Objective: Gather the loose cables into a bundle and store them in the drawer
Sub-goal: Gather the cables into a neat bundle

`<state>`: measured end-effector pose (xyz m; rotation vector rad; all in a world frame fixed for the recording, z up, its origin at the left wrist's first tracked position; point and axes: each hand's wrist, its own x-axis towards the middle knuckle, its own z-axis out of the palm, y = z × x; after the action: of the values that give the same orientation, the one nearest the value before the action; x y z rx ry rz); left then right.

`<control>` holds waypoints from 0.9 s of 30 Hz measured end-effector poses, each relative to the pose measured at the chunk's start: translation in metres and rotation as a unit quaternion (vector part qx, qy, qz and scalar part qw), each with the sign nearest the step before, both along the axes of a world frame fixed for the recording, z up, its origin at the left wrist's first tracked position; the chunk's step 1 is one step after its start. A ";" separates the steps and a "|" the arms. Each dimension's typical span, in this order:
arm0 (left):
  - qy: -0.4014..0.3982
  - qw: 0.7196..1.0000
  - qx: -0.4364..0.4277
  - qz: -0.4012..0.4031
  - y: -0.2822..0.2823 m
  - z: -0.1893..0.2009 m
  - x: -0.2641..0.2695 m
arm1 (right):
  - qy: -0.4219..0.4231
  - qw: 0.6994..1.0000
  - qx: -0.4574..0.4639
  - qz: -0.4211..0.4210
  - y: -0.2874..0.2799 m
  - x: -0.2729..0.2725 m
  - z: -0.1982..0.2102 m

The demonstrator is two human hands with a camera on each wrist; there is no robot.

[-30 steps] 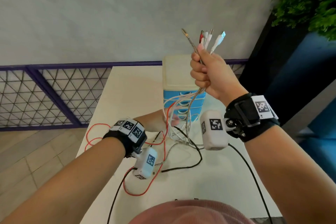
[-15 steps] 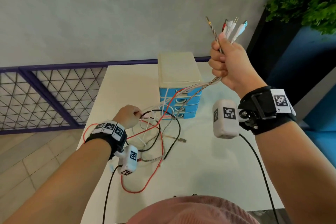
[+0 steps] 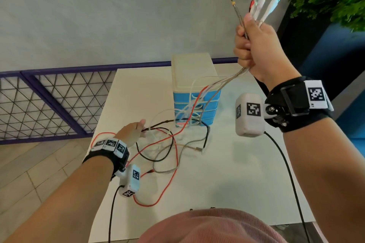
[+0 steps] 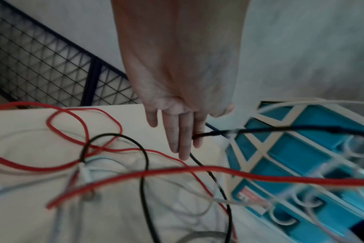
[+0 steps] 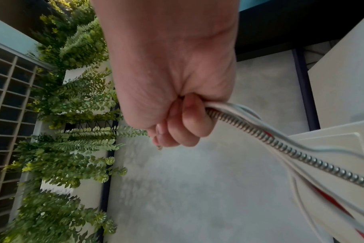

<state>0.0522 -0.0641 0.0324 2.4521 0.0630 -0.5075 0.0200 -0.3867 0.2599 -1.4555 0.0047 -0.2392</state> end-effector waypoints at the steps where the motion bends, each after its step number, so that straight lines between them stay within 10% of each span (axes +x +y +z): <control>1: 0.015 0.999 0.042 -0.019 0.009 -0.002 -0.001 | 0.002 1.000 -0.007 -0.001 -0.001 0.000 -0.001; 6: -0.020 0.974 0.224 -0.035 0.035 -0.005 -0.010 | 0.028 0.999 -0.020 0.006 -0.001 0.002 -0.014; 11: -0.169 0.980 0.071 -0.079 0.018 0.032 0.007 | 0.081 0.989 -0.119 0.046 0.034 0.007 -0.038; 18: -0.147 0.958 -0.144 -0.198 -0.054 0.134 0.005 | 0.041 0.962 -0.256 0.088 0.090 0.010 -0.077; 27: -0.130 0.952 -0.214 -0.175 -0.063 0.128 -0.009 | 0.046 0.924 -0.365 0.101 0.097 0.015 -0.092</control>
<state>0.0437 -0.1269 0.1600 2.0798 -0.5445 -0.3000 0.0350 -0.2899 0.1675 -2.1954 -0.1745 0.0105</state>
